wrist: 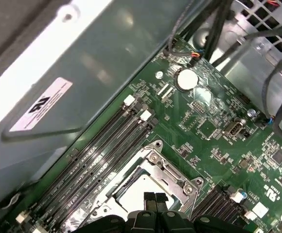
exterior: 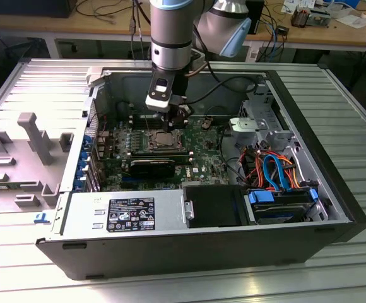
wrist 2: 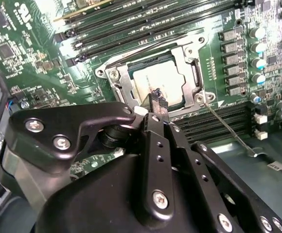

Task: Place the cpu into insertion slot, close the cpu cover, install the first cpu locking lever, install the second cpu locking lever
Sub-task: 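Install the first cpu locking lever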

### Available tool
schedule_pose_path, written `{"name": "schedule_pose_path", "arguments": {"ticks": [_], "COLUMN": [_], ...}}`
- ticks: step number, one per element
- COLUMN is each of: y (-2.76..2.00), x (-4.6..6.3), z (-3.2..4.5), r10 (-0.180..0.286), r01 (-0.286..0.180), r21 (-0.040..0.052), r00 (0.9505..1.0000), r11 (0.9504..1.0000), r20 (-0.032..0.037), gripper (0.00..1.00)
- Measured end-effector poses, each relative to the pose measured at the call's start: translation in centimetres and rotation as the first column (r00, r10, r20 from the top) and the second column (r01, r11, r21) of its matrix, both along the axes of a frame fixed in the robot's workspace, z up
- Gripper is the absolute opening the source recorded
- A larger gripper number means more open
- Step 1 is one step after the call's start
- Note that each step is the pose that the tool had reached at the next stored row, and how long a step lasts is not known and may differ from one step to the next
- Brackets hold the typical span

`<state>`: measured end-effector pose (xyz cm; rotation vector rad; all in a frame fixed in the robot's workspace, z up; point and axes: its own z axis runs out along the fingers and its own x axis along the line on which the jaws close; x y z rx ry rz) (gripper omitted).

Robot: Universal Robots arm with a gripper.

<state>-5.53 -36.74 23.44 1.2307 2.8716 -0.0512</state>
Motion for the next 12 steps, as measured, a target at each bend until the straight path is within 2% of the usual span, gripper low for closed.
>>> {"name": "schedule_pose_path", "arguments": {"ticks": [4, 7, 12], "y": [0.0, 0.0, 0.0], "x": [0.0, 0.0, 0.0], "z": [0.0, 0.0, 0.0], "r10": [0.055, 0.099, 0.144], "r01": [-0.055, -0.099, -0.144], "r21": [0.0001, 0.0, -0.0001], "r00": [0.9985, 0.9951, 0.9896], "r11": [0.9985, 0.9951, 0.9896], "r20": [0.0, 0.0, -0.0001], "gripper": [0.11, 0.11, 0.11]}}
